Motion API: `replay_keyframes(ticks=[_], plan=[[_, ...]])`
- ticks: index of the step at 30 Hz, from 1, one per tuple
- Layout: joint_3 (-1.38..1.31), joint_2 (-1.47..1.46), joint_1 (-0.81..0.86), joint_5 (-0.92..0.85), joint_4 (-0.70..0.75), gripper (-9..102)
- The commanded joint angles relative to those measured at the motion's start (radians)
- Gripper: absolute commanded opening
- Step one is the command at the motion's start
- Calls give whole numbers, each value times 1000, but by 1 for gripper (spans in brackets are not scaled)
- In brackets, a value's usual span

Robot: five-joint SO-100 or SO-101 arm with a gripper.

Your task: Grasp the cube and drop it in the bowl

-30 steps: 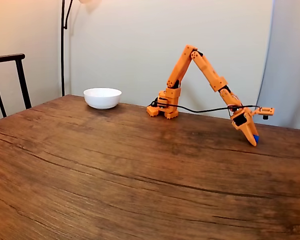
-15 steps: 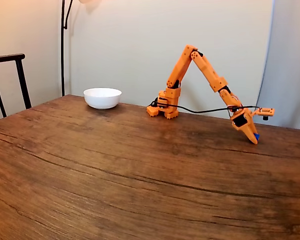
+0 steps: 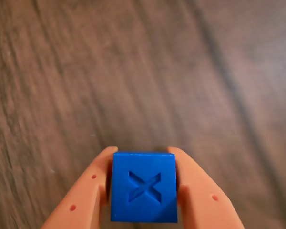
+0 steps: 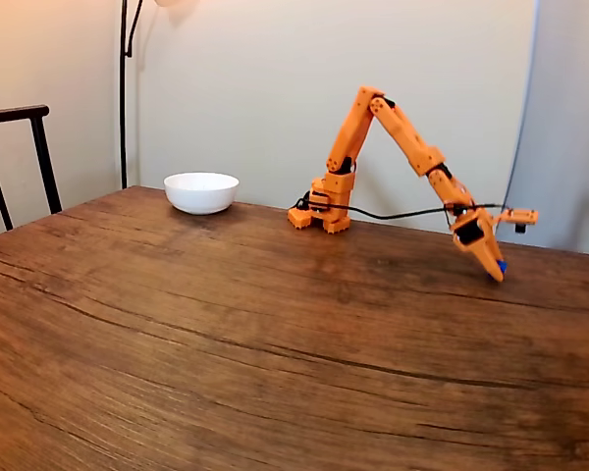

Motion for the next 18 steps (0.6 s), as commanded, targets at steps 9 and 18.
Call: replay_keyframes(ticks=[9,18], plan=[[-28,518,230,175,502,8],[-26,848,528,249,779,8]])
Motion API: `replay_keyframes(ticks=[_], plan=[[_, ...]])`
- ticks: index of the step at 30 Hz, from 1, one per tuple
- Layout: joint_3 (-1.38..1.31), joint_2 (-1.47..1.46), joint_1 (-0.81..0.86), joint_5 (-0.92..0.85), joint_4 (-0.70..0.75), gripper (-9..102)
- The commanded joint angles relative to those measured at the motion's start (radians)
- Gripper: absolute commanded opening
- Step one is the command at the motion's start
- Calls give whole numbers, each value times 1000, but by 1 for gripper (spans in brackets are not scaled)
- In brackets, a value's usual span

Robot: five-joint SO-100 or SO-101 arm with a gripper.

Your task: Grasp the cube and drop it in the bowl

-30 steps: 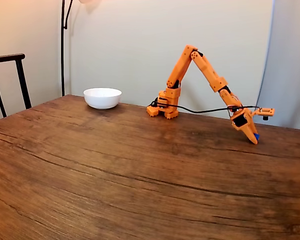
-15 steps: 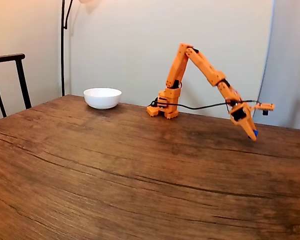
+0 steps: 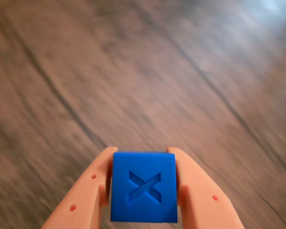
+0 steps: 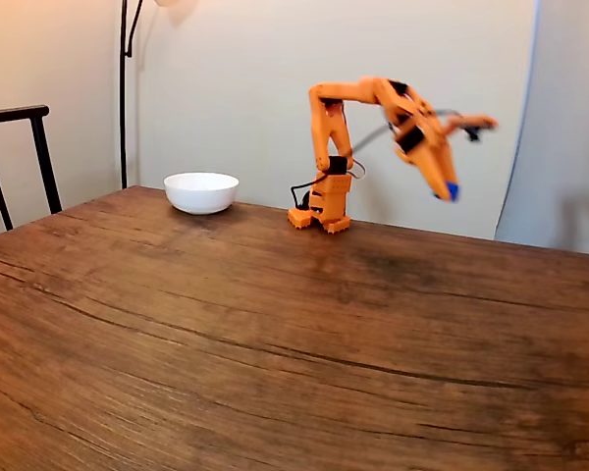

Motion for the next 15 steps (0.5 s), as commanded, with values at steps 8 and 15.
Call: replay_keyframes(ticks=[8,15], plan=[[-25,229,328,25,126,8],[-26,311,561,26,153,8]])
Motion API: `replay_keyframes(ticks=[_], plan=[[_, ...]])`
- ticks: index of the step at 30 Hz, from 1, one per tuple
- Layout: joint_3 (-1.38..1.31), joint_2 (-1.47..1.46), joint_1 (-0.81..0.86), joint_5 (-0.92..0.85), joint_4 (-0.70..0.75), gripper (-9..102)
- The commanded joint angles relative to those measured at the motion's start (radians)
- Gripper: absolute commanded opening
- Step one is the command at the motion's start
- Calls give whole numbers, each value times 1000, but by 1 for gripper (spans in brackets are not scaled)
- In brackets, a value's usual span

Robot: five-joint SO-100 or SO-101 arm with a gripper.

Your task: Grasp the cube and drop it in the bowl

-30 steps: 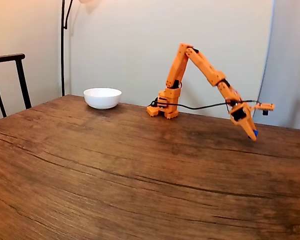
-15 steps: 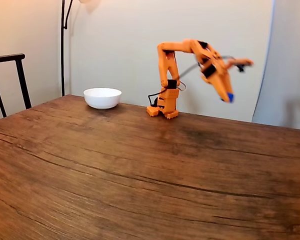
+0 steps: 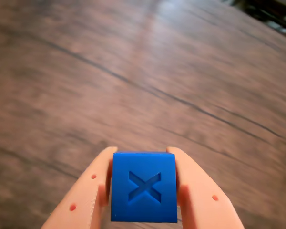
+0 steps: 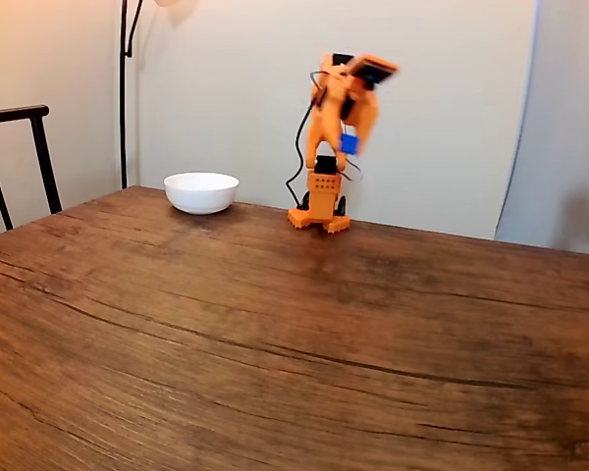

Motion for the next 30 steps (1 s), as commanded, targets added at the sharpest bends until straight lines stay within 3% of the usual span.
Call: replay_keyframes(ticks=[1,16,24,30], plan=[[-26,63,94,5,5,8],[-15,391,908,46,141,8],[-5,397,1345,51,341,8],[123,397,1565,51,341,8]])
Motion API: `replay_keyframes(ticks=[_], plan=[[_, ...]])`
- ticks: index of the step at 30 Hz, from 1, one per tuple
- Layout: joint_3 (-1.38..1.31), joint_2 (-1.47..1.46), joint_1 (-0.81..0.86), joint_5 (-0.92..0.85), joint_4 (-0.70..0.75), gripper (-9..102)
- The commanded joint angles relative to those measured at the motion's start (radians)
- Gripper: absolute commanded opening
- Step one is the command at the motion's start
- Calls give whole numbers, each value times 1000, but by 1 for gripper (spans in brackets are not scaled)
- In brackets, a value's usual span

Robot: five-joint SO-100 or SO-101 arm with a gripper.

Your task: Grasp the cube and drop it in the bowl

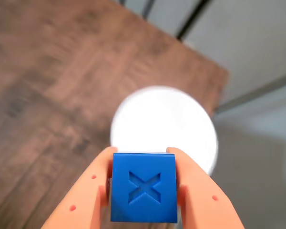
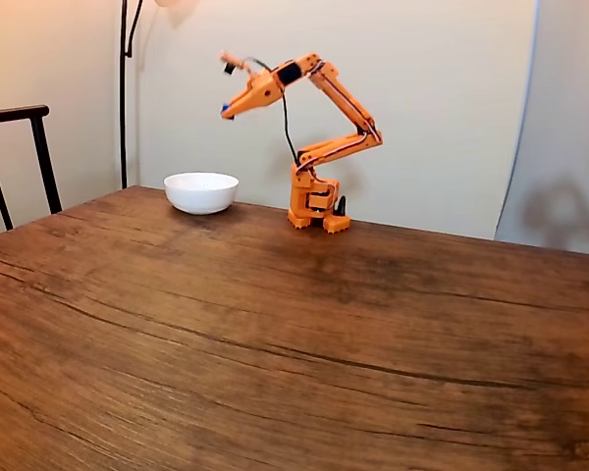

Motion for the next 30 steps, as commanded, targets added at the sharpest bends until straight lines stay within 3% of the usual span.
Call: replay_keyframes(ticks=[1,14,30], plan=[[43,-3,74,6,0,8],[451,-5,187,5,-342,8],[526,-23,193,6,-477,9]])
